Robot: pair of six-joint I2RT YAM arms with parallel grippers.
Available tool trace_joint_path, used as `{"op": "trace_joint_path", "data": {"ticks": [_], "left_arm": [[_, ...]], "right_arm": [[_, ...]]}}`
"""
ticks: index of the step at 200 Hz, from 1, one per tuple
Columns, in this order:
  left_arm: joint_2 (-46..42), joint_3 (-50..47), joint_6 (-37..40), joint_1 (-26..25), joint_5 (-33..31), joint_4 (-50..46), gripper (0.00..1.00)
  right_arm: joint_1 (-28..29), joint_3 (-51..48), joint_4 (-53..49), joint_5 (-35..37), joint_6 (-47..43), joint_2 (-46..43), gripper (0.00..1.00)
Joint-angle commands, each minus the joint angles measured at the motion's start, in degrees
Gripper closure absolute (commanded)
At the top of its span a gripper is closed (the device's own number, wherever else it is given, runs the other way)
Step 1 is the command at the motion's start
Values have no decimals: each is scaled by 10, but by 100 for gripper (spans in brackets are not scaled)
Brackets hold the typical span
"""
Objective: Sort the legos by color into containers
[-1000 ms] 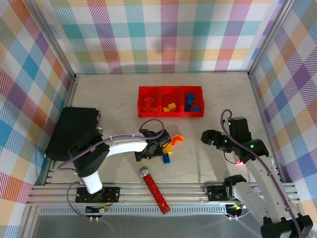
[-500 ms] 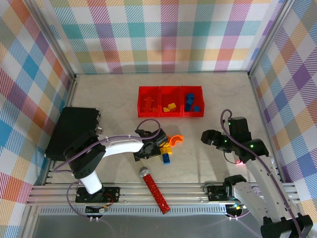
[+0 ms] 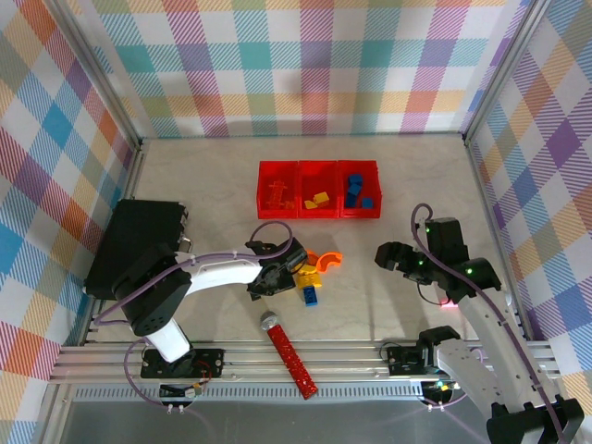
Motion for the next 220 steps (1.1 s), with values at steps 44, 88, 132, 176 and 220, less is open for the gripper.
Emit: {"op": "trace_joint_path", "data": {"ticks": [44, 88, 132, 176, 220], "left_arm": [[-1, -12, 26, 25, -17, 38, 34], [14, 6, 50, 37, -15, 32, 38], [29, 30, 62, 43, -17, 20, 49], [38, 45, 73, 49, -18, 14, 67], [29, 51, 85, 51, -21, 10, 83]], "right_arm": [[-2, 0, -10, -8, -5, 1, 23], [-2, 0, -9, -8, -5, 2, 23], [-2, -1, -9, -8, -5, 2, 23], [-2, 0, -10, -7, -6, 5, 23], [-2, 1, -10, -7, -7, 6, 23]]}}
